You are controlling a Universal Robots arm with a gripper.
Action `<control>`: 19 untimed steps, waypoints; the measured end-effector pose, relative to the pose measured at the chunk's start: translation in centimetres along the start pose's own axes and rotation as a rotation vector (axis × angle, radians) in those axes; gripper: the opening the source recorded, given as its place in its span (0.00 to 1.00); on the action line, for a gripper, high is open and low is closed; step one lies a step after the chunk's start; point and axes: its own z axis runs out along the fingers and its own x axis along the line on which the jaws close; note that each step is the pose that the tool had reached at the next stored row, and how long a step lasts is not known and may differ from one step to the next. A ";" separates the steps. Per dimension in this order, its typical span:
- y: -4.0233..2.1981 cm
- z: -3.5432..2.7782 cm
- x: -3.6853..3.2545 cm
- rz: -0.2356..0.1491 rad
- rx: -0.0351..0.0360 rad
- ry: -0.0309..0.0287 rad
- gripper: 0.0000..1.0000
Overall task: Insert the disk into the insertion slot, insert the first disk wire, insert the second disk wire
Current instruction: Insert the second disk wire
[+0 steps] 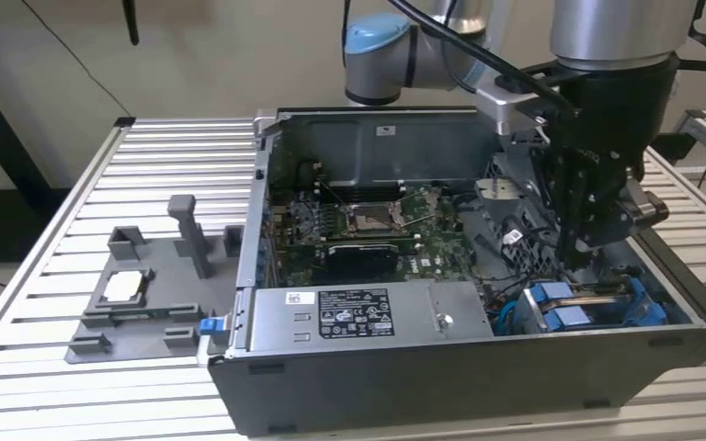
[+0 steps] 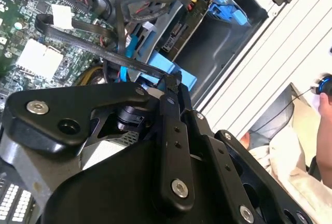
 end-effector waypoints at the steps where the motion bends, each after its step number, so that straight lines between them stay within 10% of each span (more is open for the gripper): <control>1: 0.00 0.00 0.00 0.000 0.0000 0.0001 0.16; 4: -0.02 -0.01 0.01 0.000 -0.0001 -0.0005 0.16; 5: -0.02 0.01 0.01 0.002 0.0007 -0.0095 0.16; 8: -0.02 0.01 0.03 0.011 0.0050 -0.0621 0.16; 11: 0.00 0.08 0.36 0.015 0.0046 -0.0853 0.16; 16: -0.38 0.23 0.76 0.012 -0.0354 -0.1065 0.16; 19: -0.96 0.37 0.96 0.013 -0.0446 -0.1203 0.16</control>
